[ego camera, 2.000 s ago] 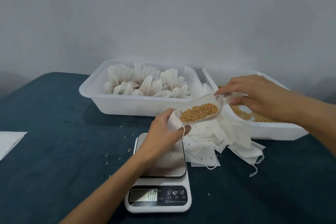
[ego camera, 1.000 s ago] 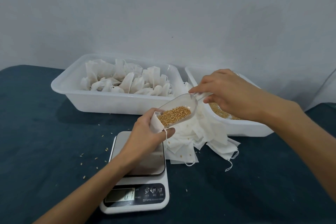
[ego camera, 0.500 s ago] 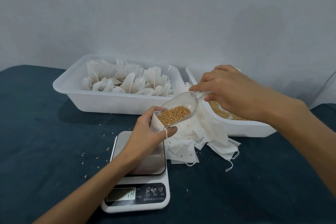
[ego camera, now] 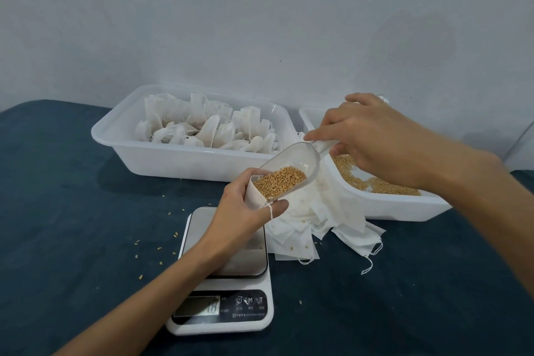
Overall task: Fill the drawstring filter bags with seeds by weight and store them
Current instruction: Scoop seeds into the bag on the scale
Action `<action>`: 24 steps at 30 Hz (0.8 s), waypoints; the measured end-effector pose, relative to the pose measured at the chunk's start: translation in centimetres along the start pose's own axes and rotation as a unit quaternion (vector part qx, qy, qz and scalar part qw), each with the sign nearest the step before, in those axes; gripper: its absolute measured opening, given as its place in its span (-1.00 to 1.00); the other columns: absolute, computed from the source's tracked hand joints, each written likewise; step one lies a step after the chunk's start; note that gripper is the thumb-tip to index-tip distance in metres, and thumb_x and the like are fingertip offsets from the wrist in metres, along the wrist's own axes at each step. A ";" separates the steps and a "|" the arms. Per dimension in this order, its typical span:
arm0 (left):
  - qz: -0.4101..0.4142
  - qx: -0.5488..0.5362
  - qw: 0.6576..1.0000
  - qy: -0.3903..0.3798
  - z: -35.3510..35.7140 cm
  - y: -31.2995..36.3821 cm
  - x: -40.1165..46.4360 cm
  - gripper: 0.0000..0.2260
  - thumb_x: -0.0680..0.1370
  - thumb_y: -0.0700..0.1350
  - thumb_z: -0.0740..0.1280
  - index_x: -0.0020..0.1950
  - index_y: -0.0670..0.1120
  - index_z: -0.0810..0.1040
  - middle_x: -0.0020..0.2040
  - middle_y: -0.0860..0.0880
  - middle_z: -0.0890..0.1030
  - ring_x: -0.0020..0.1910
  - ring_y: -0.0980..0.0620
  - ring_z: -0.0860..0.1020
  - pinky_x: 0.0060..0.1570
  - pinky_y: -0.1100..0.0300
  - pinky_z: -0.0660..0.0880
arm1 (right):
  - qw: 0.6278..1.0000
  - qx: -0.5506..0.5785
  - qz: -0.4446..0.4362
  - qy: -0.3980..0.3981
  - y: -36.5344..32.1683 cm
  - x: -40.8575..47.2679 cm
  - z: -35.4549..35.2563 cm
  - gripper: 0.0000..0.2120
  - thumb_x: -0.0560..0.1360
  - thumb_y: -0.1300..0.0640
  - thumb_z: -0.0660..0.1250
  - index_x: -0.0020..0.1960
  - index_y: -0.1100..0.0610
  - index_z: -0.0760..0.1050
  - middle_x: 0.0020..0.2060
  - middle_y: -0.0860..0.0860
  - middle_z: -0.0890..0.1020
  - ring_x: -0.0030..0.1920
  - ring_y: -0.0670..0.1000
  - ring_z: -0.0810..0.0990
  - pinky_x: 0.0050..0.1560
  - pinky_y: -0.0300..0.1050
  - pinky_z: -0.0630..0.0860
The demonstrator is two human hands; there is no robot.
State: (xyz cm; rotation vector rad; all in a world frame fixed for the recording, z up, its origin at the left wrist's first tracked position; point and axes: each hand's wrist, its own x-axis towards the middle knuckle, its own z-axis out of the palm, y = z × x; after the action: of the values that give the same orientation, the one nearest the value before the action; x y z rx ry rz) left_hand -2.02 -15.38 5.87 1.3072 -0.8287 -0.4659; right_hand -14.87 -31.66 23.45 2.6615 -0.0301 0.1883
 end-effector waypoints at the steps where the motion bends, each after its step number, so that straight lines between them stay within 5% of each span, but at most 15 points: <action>1: 0.000 0.000 1.000 -0.001 0.0 0.0 0.0 -0.60 0.37 -0.05 0.57 0.18 0.03 0.60 0.04 0.08 0.72 0.01 0.12 0.67 -0.03 0.30 0.56 | 1.000 -0.003 -0.001 0.000 0.0 0.0 0.0 -0.49 0.56 0.29 0.36 0.41 -0.12 0.49 0.12 -0.07 0.60 0.19 0.02 0.53 0.52 0.03 0.10; 16: 0.013 0.015 1.000 0.019 -0.1 0.1 0.2 -0.61 0.33 -0.04 0.59 0.09 0.21 0.60 0.04 0.21 0.69 0.00 0.16 0.68 -0.06 0.43 0.50 | 1.000 -0.021 -0.011 -0.002 -0.3 0.3 -0.8 -0.49 0.55 0.27 0.37 0.42 -0.12 0.47 0.11 -0.08 0.58 0.20 0.00 0.53 0.53 0.05 0.12; 24: 0.017 0.018 0.999 0.026 -0.3 0.1 0.2 -0.64 0.34 -0.03 0.58 0.08 0.19 0.61 0.02 0.16 0.70 0.00 0.14 0.68 -0.02 0.35 0.55 | 1.000 -0.022 -0.009 -0.002 -0.5 0.5 -0.9 -0.52 0.56 0.25 0.37 0.41 -0.11 0.49 0.12 -0.05 0.60 0.21 0.03 0.54 0.52 0.07 0.12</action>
State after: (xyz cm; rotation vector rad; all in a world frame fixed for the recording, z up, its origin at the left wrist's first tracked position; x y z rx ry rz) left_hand -1.72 -15.34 5.99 1.3309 -0.8180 -0.3889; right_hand -14.49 -30.84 24.12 2.6177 -0.0118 0.1736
